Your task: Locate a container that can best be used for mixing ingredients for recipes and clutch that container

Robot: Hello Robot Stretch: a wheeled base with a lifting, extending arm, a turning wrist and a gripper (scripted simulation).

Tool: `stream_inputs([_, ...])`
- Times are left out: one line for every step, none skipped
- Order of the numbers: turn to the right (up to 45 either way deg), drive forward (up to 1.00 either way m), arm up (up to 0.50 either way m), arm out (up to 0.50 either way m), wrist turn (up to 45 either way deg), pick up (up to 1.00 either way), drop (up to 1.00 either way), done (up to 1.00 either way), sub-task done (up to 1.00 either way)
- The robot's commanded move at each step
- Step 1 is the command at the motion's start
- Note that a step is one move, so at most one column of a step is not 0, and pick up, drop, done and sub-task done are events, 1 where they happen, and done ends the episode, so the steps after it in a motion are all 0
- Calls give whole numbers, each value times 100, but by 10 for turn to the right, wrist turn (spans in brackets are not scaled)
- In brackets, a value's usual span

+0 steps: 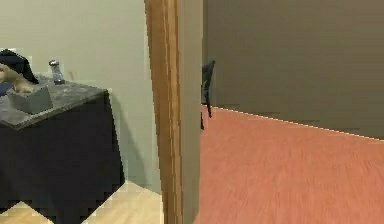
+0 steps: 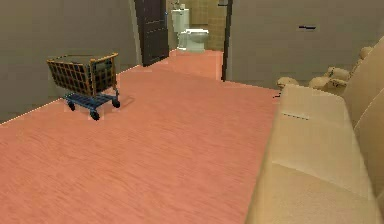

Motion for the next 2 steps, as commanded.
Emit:
stream_inputs([0,25,0,0,0,0,0,0,0])
stream_inputs([450,0,0,0,0,0,0,0,0])
